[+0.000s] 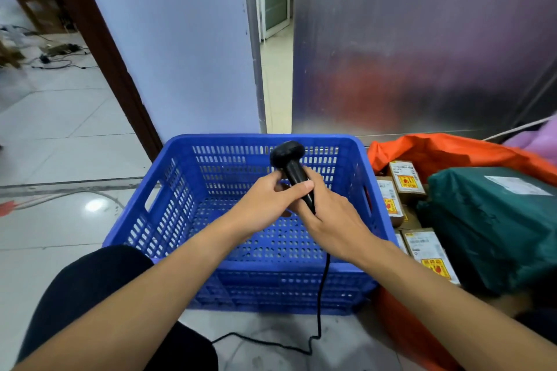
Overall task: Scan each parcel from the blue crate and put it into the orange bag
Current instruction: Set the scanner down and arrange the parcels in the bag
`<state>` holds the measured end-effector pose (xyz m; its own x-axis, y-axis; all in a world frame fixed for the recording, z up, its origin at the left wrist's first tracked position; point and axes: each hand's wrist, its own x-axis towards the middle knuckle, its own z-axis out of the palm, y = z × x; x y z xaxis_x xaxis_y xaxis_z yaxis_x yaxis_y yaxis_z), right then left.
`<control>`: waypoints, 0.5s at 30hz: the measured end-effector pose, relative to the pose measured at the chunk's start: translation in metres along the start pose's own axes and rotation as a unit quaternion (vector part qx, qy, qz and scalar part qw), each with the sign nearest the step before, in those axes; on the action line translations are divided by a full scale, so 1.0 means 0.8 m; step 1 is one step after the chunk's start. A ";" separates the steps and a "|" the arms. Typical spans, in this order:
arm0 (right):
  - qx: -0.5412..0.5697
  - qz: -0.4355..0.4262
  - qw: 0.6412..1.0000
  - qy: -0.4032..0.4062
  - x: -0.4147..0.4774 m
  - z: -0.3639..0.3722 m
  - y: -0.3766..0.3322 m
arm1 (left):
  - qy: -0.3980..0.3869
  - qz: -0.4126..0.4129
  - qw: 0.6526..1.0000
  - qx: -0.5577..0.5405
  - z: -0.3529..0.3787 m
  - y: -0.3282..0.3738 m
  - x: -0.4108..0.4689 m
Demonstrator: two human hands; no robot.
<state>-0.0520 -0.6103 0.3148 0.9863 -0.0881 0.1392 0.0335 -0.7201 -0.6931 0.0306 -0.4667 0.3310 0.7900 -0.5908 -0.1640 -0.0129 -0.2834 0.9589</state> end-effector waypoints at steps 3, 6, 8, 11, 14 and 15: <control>-0.004 0.036 0.998 -0.042 -0.008 -0.004 0.011 | -0.006 -0.014 1.000 -0.007 0.020 -0.006 0.003; 0.012 0.072 0.995 -0.069 -0.015 -0.007 0.026 | -0.018 -0.033 0.999 -0.014 0.042 -0.008 0.004; 0.025 0.087 0.994 -0.064 -0.021 -0.014 0.035 | -0.022 -0.038 0.999 -0.020 0.056 -0.007 0.009; 0.040 0.098 0.994 -0.038 -0.031 -0.027 0.049 | -0.023 -0.050 0.998 -0.040 0.074 -0.007 0.021; 0.023 0.114 0.993 -0.026 -0.041 -0.044 0.071 | -0.024 -0.068 0.996 -0.048 0.092 -0.003 0.030; 0.027 0.115 0.993 -0.026 -0.044 -0.049 0.075 | -0.023 -0.075 0.996 -0.048 0.097 -0.002 0.032</control>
<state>-0.0913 -0.6775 0.2958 0.9759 -0.2093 -0.0616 -0.1854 -0.6465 -0.7401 0.0030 -0.5400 0.3071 0.7497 -0.5816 -0.3157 0.1638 -0.2992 0.9400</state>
